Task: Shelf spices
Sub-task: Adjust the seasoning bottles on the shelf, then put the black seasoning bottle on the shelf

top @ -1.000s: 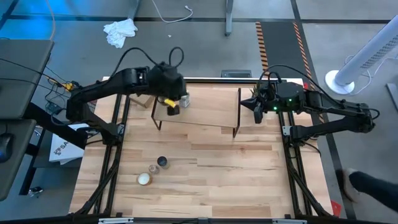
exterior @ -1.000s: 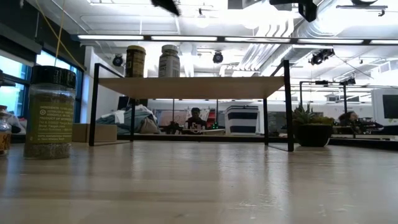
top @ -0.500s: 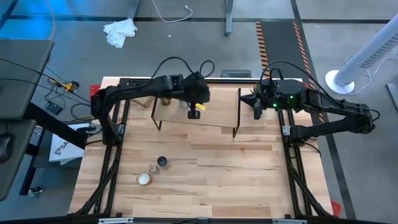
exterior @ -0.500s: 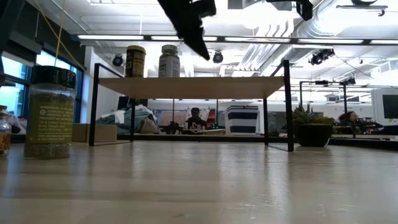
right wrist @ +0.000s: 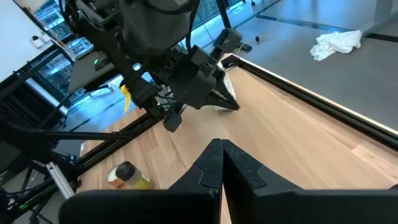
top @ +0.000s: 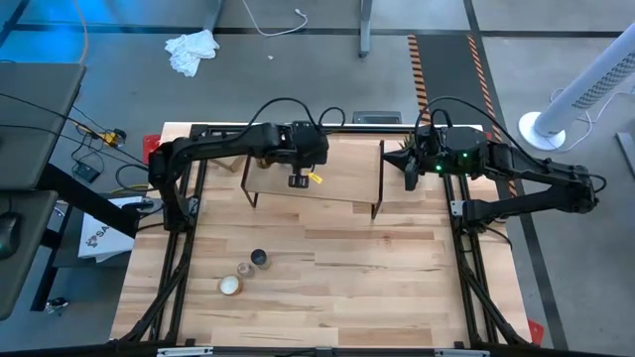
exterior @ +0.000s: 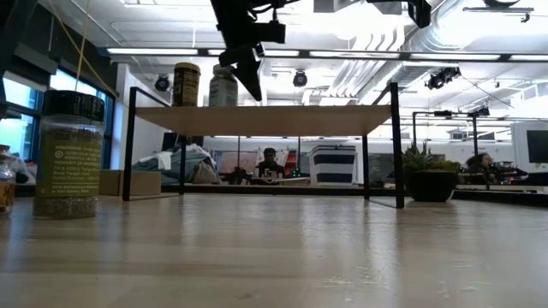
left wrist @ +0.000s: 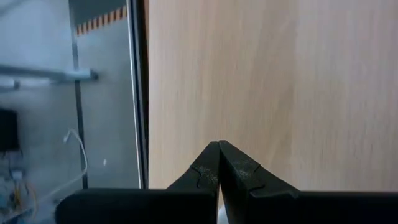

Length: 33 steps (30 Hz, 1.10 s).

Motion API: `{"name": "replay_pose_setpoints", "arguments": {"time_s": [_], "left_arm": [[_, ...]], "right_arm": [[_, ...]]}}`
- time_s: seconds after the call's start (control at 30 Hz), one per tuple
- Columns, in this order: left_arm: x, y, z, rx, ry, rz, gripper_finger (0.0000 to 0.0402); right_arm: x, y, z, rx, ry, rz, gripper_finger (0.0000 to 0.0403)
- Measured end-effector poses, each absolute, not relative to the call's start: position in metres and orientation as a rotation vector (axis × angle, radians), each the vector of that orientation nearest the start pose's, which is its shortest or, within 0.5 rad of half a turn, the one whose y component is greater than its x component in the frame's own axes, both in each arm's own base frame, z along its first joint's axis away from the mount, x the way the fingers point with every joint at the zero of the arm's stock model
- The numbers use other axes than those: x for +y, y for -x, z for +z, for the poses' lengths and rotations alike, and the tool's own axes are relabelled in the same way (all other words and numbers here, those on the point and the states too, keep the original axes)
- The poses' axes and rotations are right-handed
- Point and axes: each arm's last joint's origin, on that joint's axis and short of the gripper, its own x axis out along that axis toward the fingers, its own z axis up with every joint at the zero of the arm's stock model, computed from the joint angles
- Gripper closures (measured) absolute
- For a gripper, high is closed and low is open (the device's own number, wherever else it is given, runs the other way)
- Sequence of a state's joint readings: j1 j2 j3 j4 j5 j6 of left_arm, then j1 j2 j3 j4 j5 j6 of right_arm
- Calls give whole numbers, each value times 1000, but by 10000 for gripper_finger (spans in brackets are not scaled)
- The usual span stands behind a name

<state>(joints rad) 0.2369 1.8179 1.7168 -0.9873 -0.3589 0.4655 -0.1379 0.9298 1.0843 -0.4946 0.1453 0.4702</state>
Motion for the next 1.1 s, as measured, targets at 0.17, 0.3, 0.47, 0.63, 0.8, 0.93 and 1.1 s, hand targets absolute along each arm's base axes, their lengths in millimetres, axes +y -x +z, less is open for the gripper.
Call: {"name": "replay_pose_setpoints", "arguments": {"time_s": [0.17,0.3,0.47,0.63,0.8,0.93,1.1], "left_arm": [[101,-366,312,1187,-419,414,401],[108,-368,316,1131,-399,555,401],[108,-362,313,1160,-332,631,401],[102,-357,310,1211,-285,655,401],[100,-358,311,1195,-318,700,401],[97,-357,320,1158,-320,574,401],[67,-341,353,1018,-209,170,401]], "right_arm": [[-30,-183,380,267,-455,-365,403],[-30,-184,380,268,-455,-365,403],[-30,-184,380,268,-455,-365,403],[-30,-184,380,270,-455,-358,403],[-30,-184,380,270,-453,-358,403],[-30,-183,380,273,-435,-355,403],[-29,-182,381,281,-401,-325,403]]}}
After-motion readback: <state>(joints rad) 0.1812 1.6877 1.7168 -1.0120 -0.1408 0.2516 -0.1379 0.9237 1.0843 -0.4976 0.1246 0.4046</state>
